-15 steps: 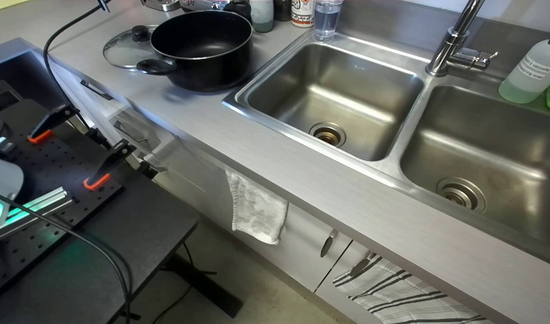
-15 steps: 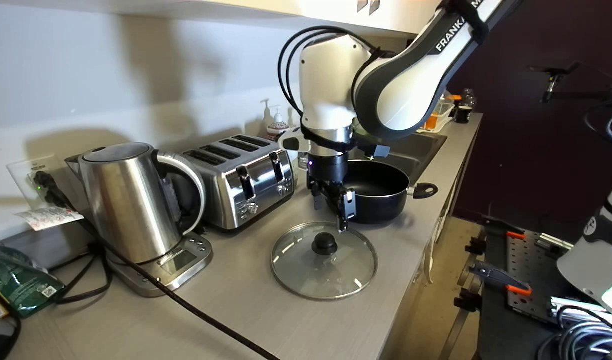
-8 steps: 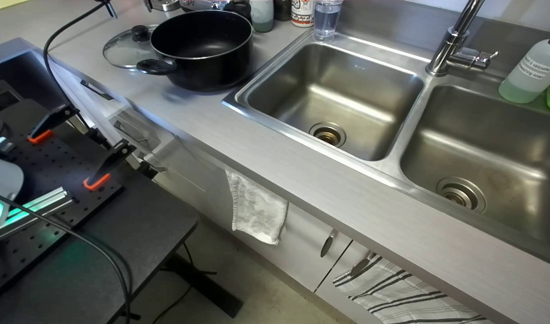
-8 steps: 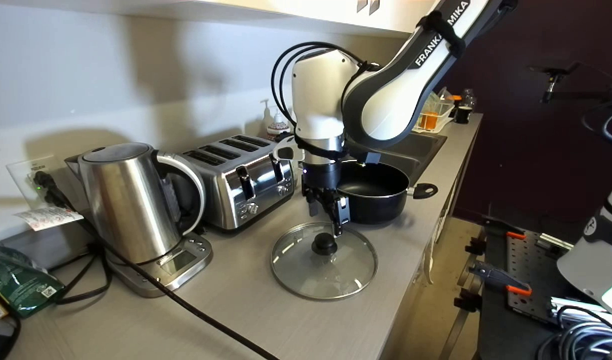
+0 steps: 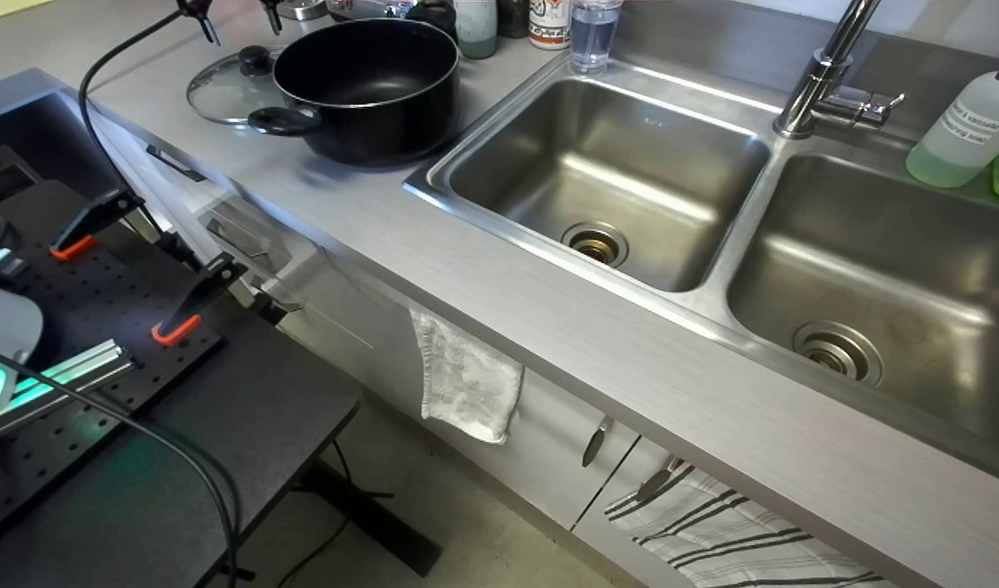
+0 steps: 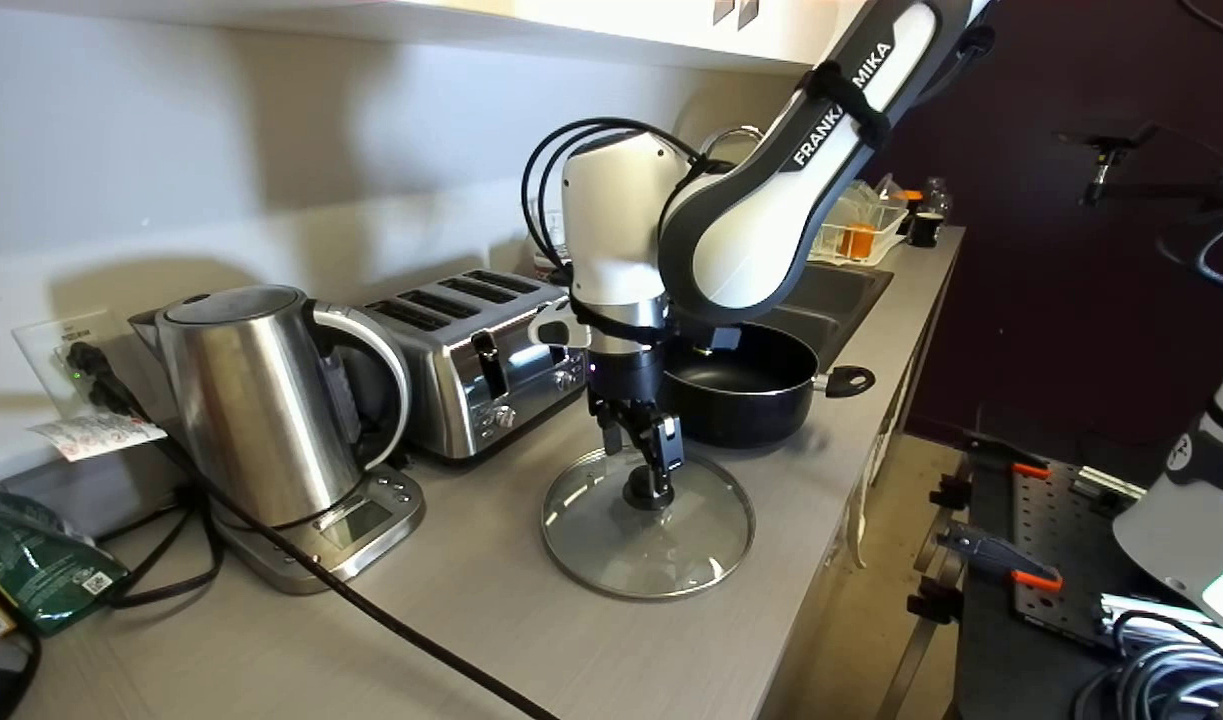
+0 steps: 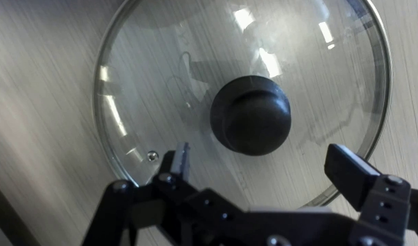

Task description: Put the glass lid on the black pot

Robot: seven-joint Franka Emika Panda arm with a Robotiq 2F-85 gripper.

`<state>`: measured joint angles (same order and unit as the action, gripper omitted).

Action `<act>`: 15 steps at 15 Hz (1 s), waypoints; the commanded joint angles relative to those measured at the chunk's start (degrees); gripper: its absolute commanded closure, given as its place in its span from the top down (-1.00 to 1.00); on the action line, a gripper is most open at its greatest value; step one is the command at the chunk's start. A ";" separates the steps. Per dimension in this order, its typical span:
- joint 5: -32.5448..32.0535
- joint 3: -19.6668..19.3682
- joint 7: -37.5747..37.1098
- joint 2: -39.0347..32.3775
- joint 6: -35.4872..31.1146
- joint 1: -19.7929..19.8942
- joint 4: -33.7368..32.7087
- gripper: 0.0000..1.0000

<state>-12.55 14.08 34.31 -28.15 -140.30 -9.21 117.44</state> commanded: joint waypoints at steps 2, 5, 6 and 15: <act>0.23 0.70 1.39 -2.49 1.53 0.31 -2.93 1.00; 0.02 0.52 1.04 -2.98 1.98 0.18 -3.28 1.00; -0.01 0.51 0.98 -3.07 2.06 0.17 -3.28 1.00; -0.24 0.11 0.39 -3.28 3.96 0.02 -3.41 1.00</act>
<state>-12.63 14.18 34.39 -30.63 -138.19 -9.21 115.53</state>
